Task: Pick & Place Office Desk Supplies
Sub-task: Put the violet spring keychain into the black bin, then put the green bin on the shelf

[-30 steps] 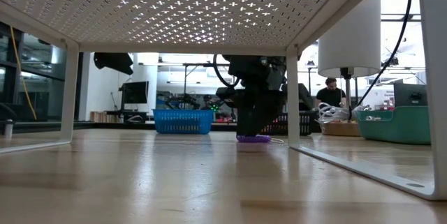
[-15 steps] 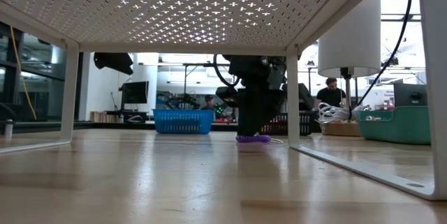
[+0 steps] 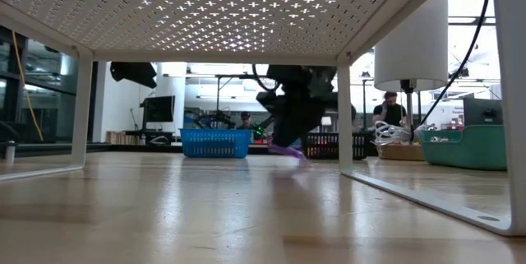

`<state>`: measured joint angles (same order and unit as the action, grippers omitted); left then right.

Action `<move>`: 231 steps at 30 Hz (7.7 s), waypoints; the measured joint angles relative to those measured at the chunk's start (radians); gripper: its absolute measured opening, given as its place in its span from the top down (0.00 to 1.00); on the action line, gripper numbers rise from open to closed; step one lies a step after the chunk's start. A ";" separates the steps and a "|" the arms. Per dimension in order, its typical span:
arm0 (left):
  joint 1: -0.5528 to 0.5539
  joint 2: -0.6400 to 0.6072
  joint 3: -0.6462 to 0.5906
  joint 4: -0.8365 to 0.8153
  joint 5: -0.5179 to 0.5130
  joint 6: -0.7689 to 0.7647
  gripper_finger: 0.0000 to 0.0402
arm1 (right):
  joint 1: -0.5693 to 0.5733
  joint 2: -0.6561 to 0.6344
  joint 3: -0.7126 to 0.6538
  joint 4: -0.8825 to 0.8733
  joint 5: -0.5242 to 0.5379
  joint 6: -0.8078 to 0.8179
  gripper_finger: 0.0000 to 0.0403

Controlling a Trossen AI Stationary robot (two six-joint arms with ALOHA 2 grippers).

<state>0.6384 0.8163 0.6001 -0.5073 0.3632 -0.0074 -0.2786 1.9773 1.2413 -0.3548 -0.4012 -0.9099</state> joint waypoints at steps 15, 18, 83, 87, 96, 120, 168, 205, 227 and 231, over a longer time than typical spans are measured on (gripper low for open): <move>0.000 0.001 0.000 0.001 0.000 0.000 0.51 | -0.036 -0.165 -0.001 -0.059 0.055 -0.004 0.94; 0.000 0.002 0.000 0.001 0.000 0.000 0.51 | -0.036 -0.183 0.001 -0.059 0.088 -0.003 0.94; 0.000 0.003 0.000 0.000 0.000 0.000 0.51 | -0.090 -0.190 -0.001 -0.128 1.012 0.180 0.94; 0.000 0.003 0.000 0.000 0.000 0.000 0.51 | -0.090 -0.190 -0.001 -0.127 1.008 0.181 0.91; 0.000 0.003 0.000 0.000 0.000 0.000 0.51 | -0.090 -0.190 -0.001 -0.128 1.001 0.184 0.86; 0.000 0.003 0.000 0.000 0.000 0.000 0.51 | -0.087 -0.190 -0.001 -0.121 0.995 0.211 0.86; 0.000 0.003 0.000 0.000 0.000 0.000 0.51 | -0.003 -0.334 -0.001 -0.536 0.434 1.102 0.86; 0.000 0.003 0.000 0.000 0.000 0.000 0.51 | 0.171 -0.396 -0.028 -0.665 0.418 1.147 0.86; 0.000 0.003 0.000 0.000 0.000 0.000 0.51 | 0.475 -0.834 -0.481 -0.584 0.432 1.470 0.86; 0.000 0.003 0.000 0.000 0.000 0.000 0.51 | 0.518 -0.852 -0.489 -0.646 0.452 1.499 0.86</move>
<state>0.6382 0.8188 0.6002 -0.5072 0.3633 -0.0074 0.2397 1.1252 0.7521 -1.0008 0.0508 0.5896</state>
